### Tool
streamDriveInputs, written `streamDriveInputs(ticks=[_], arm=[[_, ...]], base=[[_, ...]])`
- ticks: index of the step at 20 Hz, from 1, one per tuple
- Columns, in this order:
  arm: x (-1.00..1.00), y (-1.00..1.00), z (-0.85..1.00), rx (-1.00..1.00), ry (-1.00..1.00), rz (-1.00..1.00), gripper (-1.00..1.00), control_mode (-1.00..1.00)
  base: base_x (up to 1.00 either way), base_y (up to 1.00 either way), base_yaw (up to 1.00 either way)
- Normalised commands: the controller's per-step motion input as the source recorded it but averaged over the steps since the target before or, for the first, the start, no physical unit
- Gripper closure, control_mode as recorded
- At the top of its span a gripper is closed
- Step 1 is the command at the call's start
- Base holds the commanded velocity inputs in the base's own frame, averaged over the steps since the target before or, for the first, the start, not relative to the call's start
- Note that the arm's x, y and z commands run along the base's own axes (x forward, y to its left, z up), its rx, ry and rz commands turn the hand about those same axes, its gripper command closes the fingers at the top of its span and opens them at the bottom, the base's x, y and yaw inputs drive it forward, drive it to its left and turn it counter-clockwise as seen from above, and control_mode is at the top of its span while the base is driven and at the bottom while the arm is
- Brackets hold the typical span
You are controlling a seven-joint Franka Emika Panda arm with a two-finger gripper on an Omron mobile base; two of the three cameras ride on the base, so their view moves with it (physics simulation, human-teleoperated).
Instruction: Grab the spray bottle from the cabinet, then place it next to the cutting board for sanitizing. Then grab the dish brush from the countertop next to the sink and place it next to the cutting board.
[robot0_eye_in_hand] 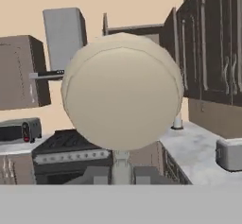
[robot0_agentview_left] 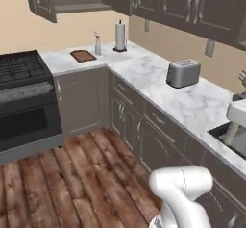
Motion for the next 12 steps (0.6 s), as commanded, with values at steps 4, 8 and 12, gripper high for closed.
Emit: streamDriveInputs(ticks=[4,8,12], arm=[[0.00,0.00,0.00,0.00,0.00,0.00,1.00,1.00],[0.00,0.00,0.00,0.00,0.00,0.00,1.00,1.00],[0.00,0.00,0.00,0.00,0.00,0.00,1.00,1.00]], base=[[0.00,0.12,1.00],[0.31,0.54,0.79],[0.98,0.56,0.17]])
